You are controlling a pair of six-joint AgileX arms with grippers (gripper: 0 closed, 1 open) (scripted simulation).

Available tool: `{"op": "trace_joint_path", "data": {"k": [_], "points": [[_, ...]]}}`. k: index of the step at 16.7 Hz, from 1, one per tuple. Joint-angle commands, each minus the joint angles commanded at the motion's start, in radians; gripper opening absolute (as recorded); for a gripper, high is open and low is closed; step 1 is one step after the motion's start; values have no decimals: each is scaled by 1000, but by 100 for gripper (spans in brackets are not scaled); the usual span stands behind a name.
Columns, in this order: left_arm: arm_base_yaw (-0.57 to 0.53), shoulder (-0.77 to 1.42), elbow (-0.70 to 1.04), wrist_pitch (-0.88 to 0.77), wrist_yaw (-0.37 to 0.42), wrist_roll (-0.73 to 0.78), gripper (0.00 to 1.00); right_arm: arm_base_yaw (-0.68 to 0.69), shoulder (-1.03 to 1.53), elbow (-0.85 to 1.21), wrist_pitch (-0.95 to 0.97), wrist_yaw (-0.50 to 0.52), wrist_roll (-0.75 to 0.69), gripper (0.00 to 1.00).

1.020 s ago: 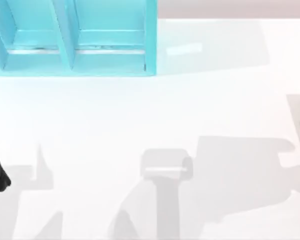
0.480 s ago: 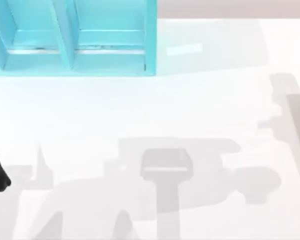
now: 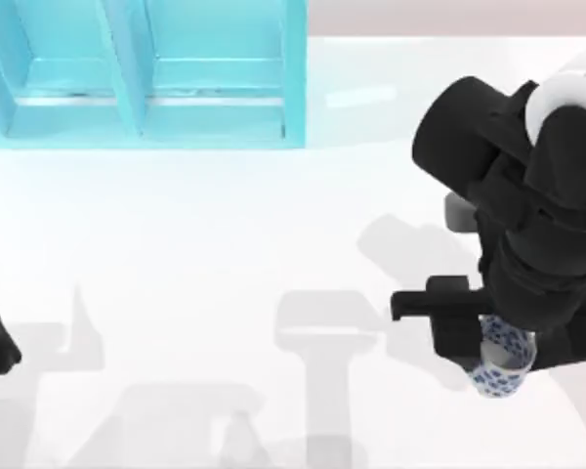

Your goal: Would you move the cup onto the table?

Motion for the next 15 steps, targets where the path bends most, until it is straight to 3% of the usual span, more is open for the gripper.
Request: {"op": "trace_joint_path", "data": {"k": [5, 15], "points": [[0, 0, 0, 0, 0, 0, 100, 234, -66, -63, 21, 0, 235, 0], [0, 0, 0, 0, 0, 0, 100, 251, -58, -121, 89, -1, 255, 0]]}}
